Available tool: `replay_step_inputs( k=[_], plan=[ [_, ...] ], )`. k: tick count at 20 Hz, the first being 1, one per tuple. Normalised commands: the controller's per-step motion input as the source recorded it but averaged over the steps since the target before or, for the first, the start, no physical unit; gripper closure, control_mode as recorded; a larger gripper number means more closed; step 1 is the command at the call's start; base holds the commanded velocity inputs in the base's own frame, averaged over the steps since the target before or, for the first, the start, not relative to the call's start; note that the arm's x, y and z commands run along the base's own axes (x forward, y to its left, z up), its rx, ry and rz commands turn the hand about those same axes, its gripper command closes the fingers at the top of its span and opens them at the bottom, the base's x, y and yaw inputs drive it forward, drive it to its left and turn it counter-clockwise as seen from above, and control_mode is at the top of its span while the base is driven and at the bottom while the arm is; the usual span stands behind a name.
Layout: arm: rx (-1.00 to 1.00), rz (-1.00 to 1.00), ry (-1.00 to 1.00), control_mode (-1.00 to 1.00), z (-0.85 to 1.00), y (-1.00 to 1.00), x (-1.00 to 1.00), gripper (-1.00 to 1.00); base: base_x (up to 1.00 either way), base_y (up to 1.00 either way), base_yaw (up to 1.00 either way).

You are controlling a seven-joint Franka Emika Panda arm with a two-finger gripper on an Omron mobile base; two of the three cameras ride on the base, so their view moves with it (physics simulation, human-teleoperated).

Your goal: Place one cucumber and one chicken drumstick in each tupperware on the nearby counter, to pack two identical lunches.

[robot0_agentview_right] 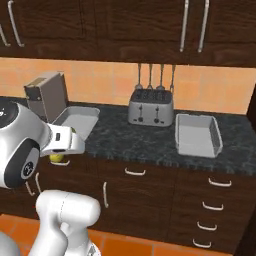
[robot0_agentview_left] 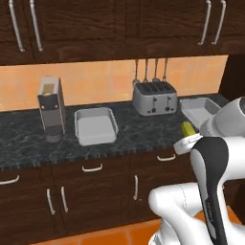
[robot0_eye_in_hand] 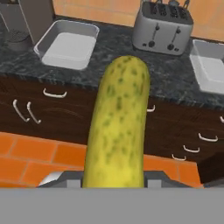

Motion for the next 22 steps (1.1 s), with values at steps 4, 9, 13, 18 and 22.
replay_step_inputs(
  k=[4,9,13,18,22],
  plan=[
    [0.0,0.0,0.0,1.0,0.0,0.0,0.0,1.0,0.66,1.0,-0.08],
    [0.0,0.0,0.0,1.0,0.0,0.0,0.0,1.0,0.93,0.44,-0.03],
    [0.0,0.0,0.0,1.0,0.0,0.0,0.0,1.0,0.58,0.45,0.0],
    [0.12,0.0,0.0,-1.0,-0.95,0.49,0.71,1.0,0.0,0.0,0.0],
    [0.03,0.0,0.04,-1.0,-0.84,0.25,1.0,1.0,0.0,0.0,0.0]
  ],
)
